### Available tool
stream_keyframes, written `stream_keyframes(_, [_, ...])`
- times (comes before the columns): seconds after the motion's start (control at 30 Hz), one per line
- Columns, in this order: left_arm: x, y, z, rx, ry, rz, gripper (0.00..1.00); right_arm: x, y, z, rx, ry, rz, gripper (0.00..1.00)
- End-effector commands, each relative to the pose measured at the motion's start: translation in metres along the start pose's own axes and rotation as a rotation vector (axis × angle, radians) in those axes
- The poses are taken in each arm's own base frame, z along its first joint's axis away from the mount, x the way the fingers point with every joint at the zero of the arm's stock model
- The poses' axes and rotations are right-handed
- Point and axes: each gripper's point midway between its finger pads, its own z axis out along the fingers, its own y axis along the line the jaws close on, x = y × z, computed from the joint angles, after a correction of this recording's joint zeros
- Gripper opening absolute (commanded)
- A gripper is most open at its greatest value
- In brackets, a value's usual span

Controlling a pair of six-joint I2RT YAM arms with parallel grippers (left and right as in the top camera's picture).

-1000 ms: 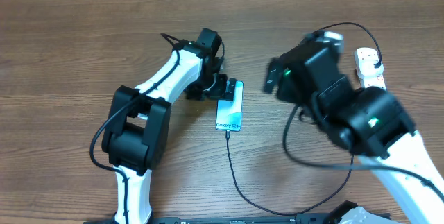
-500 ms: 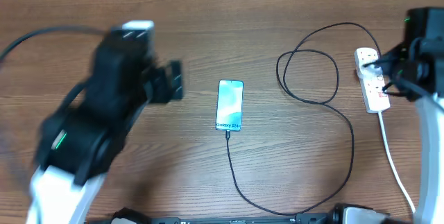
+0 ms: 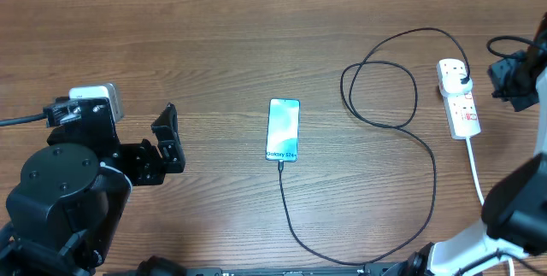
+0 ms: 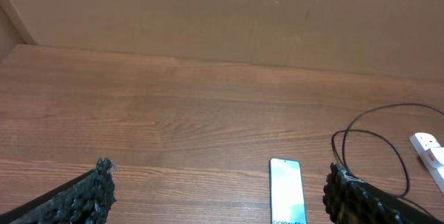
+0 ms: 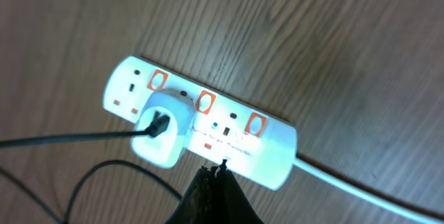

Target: Plug charger to phone and switch on socket

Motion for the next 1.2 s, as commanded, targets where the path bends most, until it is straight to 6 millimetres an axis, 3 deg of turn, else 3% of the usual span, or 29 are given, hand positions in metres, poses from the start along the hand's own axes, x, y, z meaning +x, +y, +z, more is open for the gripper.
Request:
stream_keyframes(0.0, [0.003, 0.003, 0.003, -0.021, 0.008, -0.006, 1.0, 0.01, 0.001, 0.031, 0.019, 0.078, -0.058, 0.04])
stream_keyframes(0.1, [0.002, 0.005, 0.003, -0.03, 0.006, -0.011, 1.0, 0.016, -0.002, 0.048, 0.045, 0.115, -0.06, 0.04])
stream_keyframes(0.23, [-0.002, 0.026, -0.005, -0.098, -0.03, -0.053, 1.0, 0.021, 0.0, 0.067, 0.046, 0.151, -0.06, 0.04])
stream_keyframes(0.33, [-0.006, 0.05, -0.032, -0.17, -0.113, -0.111, 1.0, 0.021, 0.003, 0.078, 0.038, 0.156, -0.059, 0.04])
stream_keyframes(0.47, [-0.008, 0.064, -0.064, -0.207, -0.204, -0.151, 1.0, 0.021, 0.008, 0.088, 0.02, 0.161, -0.057, 0.04])
stream_keyframes(0.63, [-0.006, 0.068, -0.096, -0.197, -0.293, -0.17, 1.0, 0.02, 0.012, 0.098, 0.005, 0.162, -0.056, 0.04])
stream_keyframes(0.83, [-0.002, 0.069, -0.119, -0.18, -0.356, -0.18, 1.0, 0.015, 0.019, 0.1, -0.023, 0.141, -0.055, 0.04])
stream_keyframes(1.0, [0.0, 0.069, -0.127, -0.174, -0.378, -0.184, 1.0, 0.017, 0.026, 0.104, -0.049, 0.148, -0.06, 0.04])
stream_keyframes(1.17, [0.0, 0.07, -0.128, -0.173, -0.38, -0.184, 1.0, 0.037, 0.032, 0.116, -0.075, 0.233, -0.078, 0.04])
